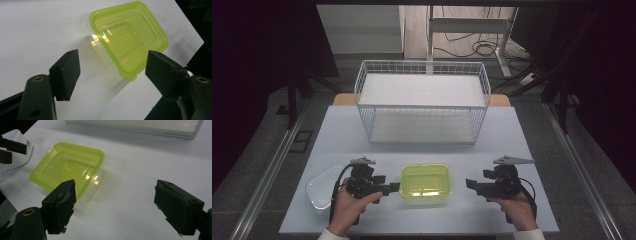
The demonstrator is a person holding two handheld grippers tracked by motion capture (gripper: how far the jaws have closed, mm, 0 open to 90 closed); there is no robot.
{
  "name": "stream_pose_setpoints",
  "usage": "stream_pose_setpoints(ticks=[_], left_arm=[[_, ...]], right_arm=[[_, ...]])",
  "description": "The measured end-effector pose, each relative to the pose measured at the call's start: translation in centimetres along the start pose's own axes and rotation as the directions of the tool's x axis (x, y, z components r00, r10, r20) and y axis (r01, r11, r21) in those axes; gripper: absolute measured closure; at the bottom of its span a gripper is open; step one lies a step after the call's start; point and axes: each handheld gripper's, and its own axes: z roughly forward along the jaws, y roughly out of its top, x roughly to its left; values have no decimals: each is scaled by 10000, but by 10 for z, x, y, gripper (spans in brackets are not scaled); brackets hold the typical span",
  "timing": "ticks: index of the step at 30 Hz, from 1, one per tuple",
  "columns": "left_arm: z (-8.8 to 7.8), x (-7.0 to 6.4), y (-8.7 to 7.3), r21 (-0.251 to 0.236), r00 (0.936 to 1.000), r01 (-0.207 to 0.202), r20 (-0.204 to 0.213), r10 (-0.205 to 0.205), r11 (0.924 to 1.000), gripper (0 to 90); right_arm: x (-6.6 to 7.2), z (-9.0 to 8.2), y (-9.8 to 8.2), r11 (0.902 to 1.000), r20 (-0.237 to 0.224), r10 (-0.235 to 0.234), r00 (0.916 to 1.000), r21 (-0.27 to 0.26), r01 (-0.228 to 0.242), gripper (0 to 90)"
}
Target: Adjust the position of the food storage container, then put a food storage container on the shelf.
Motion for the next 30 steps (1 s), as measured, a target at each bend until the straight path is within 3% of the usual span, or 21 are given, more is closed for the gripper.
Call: stream_pose_setpoints(ticks=[13,25,28,30], left_arm=[[15,0,4,194,9996,229,171,-232,9995,275],[32,4,7,147,9961,823,312,-828,9965,317],[36,9,6,148,9898,1243,676,-1250,9921,333],[39,11,5,278,9895,1264,671,-1280,9916,372]], right_arm=[[5,13,4,9997,-123,104,9999,244,-101,245],[3,36,7,9984,-477,453,9978,374,-435,303],[4,43,6,9977,-588,456,9972,530,-425,319],[6,48,7,9971,-679,488,9965,609,-446,331]])
